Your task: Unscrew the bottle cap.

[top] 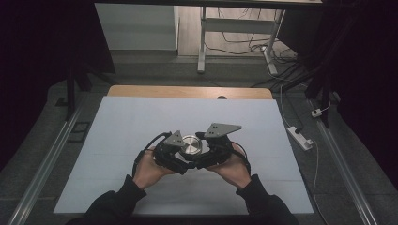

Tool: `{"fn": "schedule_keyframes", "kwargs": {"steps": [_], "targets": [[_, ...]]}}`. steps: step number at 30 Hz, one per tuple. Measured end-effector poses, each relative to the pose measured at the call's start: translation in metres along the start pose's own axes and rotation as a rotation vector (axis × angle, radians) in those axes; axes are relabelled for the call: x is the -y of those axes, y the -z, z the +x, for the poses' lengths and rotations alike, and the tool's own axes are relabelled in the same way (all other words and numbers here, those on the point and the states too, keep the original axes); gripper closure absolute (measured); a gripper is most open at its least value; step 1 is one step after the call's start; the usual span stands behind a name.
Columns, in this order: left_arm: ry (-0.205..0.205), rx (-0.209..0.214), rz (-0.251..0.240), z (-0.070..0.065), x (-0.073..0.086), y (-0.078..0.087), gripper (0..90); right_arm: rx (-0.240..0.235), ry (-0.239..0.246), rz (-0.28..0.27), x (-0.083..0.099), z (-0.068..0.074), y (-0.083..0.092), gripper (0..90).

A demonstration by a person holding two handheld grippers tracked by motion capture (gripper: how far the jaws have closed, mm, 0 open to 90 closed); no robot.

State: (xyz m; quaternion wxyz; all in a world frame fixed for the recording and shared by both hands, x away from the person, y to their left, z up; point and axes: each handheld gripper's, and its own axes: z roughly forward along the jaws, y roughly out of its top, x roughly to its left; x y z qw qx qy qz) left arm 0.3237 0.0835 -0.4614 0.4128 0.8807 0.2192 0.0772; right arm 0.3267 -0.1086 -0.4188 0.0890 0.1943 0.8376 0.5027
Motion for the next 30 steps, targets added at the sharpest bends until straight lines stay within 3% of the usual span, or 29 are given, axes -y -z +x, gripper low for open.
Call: {"fn": "schedule_keyframes", "kwargs": {"steps": [1,3,6,7,8,9,11,12,14,17,20,22,24,25,26,27,30], "targets": [[0.0,0.002,0.0,0.0,0.0,0.0,15.5,0.042,0.017,-0.011,0.001,0.005,-0.003,18.7],[0.001,0.004,0.001,-0.001,0.0,0.0,15.5,0.057,0.032,-0.013,0.002,0.006,-0.004,19.0],[-0.018,0.03,0.002,0.001,0.001,0.0,15.5,0.039,0.037,-0.005,0.001,0.005,-0.003,19.4],[-0.027,0.045,0.001,0.001,0.001,0.0,15.5,0.014,0.039,-0.002,0.001,0.003,-0.002,19.4],[-0.028,0.064,-0.006,0.001,0.001,0.001,15.5,-0.041,0.046,-0.001,0.001,-0.002,0.0,19.5],[-0.035,0.08,-0.009,0.001,0.001,0.001,15.5,-0.041,0.046,-0.001,0.001,-0.002,0.0,19.5],[-0.084,0.148,-0.008,0.001,0.001,0.002,15.5,-0.165,0.068,0.0,0.002,-0.012,0.003,19.5],[-0.084,0.148,-0.008,0.001,0.001,0.002,15.5,-0.165,0.068,0.0,0.002,-0.012,0.003,19.5],[-0.117,0.188,-0.002,-0.001,0.0,0.0,15.5,-0.262,0.096,0.004,0.003,-0.02,0.006,19.5],[-0.141,0.215,0.007,-0.005,0.0,-0.003,15.5,-0.405,0.13,0.011,0.008,-0.031,0.008,19.5],[-0.14,0.214,0.008,-0.006,0.0,-0.004,15.5,-0.428,0.123,0.005,0.01,-0.033,0.007,19.3],[-0.127,0.191,0.002,-0.005,-0.001,-0.003,15.5,-0.409,0.112,0.003,0.009,-0.034,0.008,17.3],[-0.111,0.165,-0.003,-0.003,-0.001,0.0,15.5,-0.343,0.085,-0.014,0.004,-0.031,0.013,7.0],[-0.1,0.154,-0.007,-0.002,-0.001,0.001,15.5,-0.343,0.085,-0.014,0.004,-0.031,0.013,7.0],[-0.07,0.134,-0.017,0.0,0.0,0.001,15.5,-0.319,0.08,-0.014,0.003,-0.03,0.014,5.2],[-0.056,0.118,-0.018,0.001,0.0,0.002,15.5,-0.26,0.075,-0.002,0.001,-0.027,0.015,3.3],[-0.017,0.074,-0.019,0.004,0.001,0.003,15.5,-0.17,0.049,-0.002,-0.001,-0.02,0.015,3.6]]}}
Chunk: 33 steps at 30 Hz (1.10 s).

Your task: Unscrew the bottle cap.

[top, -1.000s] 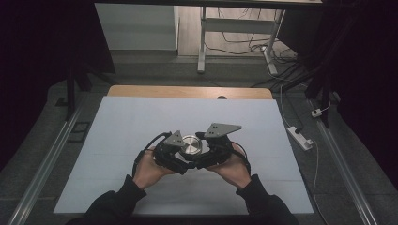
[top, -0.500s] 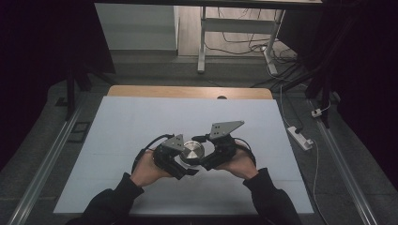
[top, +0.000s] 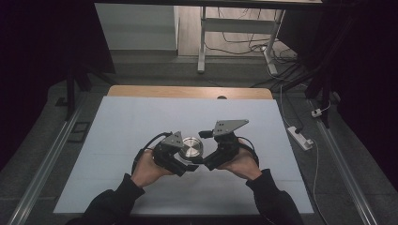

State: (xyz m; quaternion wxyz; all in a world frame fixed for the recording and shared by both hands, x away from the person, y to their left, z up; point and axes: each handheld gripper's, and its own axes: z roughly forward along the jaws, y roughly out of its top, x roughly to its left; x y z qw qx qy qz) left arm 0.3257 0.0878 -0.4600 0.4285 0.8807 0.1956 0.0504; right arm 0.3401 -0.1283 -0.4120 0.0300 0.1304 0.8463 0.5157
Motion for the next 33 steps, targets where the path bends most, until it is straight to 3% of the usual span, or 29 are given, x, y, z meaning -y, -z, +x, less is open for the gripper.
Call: {"fn": "schedule_keyframes", "kwargs": {"steps": [3,6,9,13,15,17,22,33], "targets": [[0.021,-0.039,0.009,0.0,0.0,-0.001,15.5,0.119,-0.029,0.012,-0.001,0.008,-0.011,6.6],[0.036,-0.049,0.01,-0.001,0.0,-0.002,15.5,0.139,-0.045,0.012,0.001,0.01,-0.016,7.1],[0.03,-0.05,0.015,-0.002,-0.001,-0.002,15.5,0.167,-0.036,0.0,0.003,0.013,-0.021,15.2],[0.02,-0.025,0.013,-0.002,-0.001,-0.002,15.5,0.152,-0.02,-0.006,0.004,0.014,-0.02,18.3],[0.008,0.004,0.013,-0.002,-0.001,-0.002,15.5,0.124,-0.015,-0.002,0.003,0.012,-0.019,18.4],[-0.015,0.024,0.021,-0.002,-0.001,-0.002,15.5,0.055,-0.007,0.006,0.004,0.007,-0.016,18.5],[-0.044,0.048,0.042,-0.001,0.0,-0.004,15.5,0.006,-0.002,-0.002,0.004,0.004,-0.013,18.6],[-0.054,0.05,0.042,-0.002,0.001,-0.006,15.5,0.0,0.002,0.013,0.002,0.002,-0.011,18.6]]}}
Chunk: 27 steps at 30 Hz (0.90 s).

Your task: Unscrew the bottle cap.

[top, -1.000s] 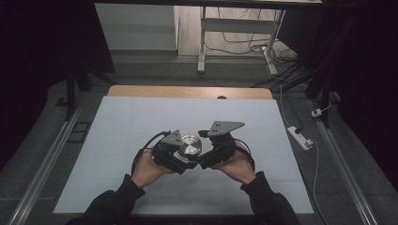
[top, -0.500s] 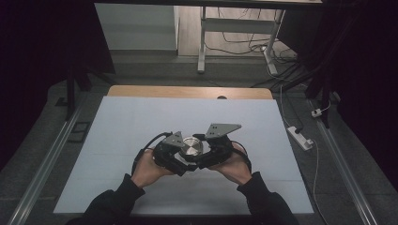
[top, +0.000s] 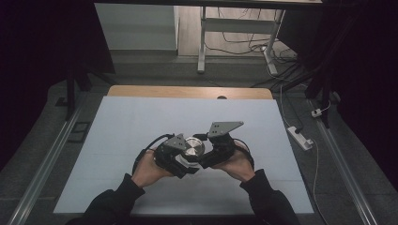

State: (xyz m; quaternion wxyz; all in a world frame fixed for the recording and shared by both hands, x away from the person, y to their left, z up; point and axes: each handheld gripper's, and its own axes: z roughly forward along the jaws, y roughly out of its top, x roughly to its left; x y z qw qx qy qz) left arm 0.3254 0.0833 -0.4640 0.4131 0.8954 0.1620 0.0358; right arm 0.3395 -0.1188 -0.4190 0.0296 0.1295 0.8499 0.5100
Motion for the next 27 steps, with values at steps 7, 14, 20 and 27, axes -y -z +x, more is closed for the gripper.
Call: {"fn": "schedule_keyframes", "kwargs": {"steps": [7,14,20,27], "targets": [[0.018,-0.002,-0.022,0.0005,0.0004,0.0021,15.5,0.011,-0.01,0.0,0.0011,0.0015,-0.0033,18.3],[0.019,-0.003,-0.025,0.0005,-0.0001,0.0025,15.5,0.008,-0.047,-0.041,0.0012,-0.0003,-0.0022,18.0],[0.019,0.0,-0.024,0.0008,-0.0001,0.0034,15.5,0.016,-0.022,-0.05,0.0018,0.0021,-0.0024,19.6],[0.034,-0.003,-0.026,0.0004,0.0006,0.001,15.5,0.005,-0.045,-0.047,0.0042,-0.0005,-0.0035,19.4]]}}
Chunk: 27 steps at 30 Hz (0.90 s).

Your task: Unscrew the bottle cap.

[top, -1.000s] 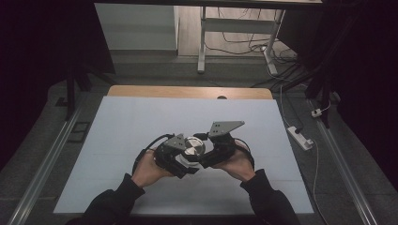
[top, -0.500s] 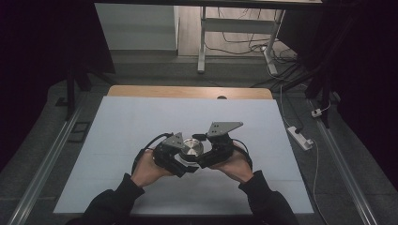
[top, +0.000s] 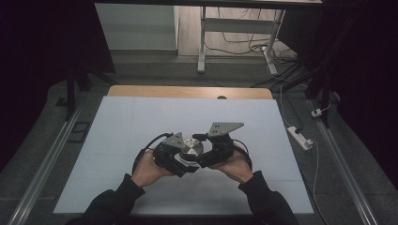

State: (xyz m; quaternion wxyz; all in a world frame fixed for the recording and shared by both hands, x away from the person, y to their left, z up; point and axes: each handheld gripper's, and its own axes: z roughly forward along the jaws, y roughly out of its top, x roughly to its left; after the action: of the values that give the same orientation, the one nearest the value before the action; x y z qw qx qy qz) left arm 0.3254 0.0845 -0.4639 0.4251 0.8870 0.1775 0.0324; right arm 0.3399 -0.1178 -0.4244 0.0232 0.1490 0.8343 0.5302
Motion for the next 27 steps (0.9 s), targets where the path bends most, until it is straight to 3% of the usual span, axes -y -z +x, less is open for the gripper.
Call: {"fn": "schedule_keyframes", "kwargs": {"steps": [8,11,12,27], "targets": [[-0.007,0.003,0.0,0.0001,-0.0004,0.0009,15.5,0.012,0.016,0.001,-0.0007,0.0027,0.0007,19.9],[0.009,-0.001,-0.015,-0.0008,-0.0003,0.0008,15.5,0.017,0.018,-0.002,-0.0015,0.0035,0.0012,20.0],[-0.008,-0.001,-0.002,0.0,-0.0007,0.002,15.5,0.019,0.019,-0.01,-0.0021,0.0037,0.0019,20.0],[-0.021,-0.008,0.009,-0.0004,-0.001,0.0011,15.5,0.039,0.043,-0.031,-0.0073,0.0071,0.0075,20.1]]}}
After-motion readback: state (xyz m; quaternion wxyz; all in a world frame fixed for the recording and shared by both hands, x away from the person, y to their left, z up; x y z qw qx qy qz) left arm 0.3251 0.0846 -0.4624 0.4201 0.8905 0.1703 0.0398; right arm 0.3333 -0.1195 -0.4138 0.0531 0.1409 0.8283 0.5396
